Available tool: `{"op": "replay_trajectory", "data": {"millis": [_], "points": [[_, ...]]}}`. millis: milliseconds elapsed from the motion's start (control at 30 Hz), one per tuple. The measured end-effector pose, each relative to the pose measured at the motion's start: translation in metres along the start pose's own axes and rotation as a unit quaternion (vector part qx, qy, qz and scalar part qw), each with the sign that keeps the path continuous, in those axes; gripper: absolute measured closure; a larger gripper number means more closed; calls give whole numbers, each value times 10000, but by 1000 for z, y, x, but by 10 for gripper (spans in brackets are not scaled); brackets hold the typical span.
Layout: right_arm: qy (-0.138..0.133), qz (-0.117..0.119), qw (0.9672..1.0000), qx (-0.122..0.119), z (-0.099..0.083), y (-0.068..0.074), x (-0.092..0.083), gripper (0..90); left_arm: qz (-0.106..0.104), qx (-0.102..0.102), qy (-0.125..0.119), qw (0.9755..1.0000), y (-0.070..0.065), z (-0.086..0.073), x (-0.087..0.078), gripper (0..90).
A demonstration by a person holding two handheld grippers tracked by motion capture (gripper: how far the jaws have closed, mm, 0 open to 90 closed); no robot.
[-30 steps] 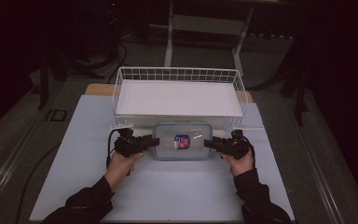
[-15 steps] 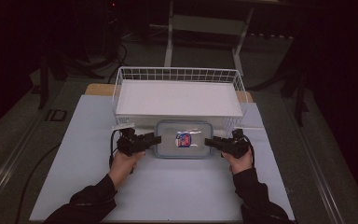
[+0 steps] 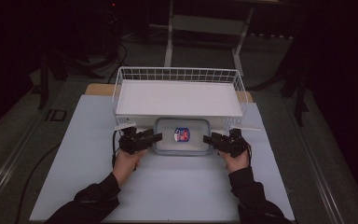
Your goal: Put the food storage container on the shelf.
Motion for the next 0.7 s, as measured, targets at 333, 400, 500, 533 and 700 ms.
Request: {"op": "replay_trajectory", "data": {"millis": [333,400,500,533,700], "points": [[-103,-292,9995,40,7,-1,6,379,112,38,-38,9999,-1,2,1,389],[-79,-349,9994,7,8,1,5,380,30,22,-93,9999,-4,3,-2,384],[-53,-359,9993,-109,7,6,2,379,-92,142,-120,9998,-8,5,-8,342],[-71,-356,9992,-159,6,8,0,379,-131,184,-112,9997,-9,5,-9,306],[-127,-349,9988,-318,4,20,-9,381,-204,413,168,9988,-18,3,-14,180]]}}
Point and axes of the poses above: each handheld gripper's, and its own axes: x roughly forward along the jaws, z roughly out of its top, y roughly to its left, the point moved 4 cm from there along x, roughly forward along the jaws, and after that the axes turned 3 degrees about -z, right-handed, at the moved point
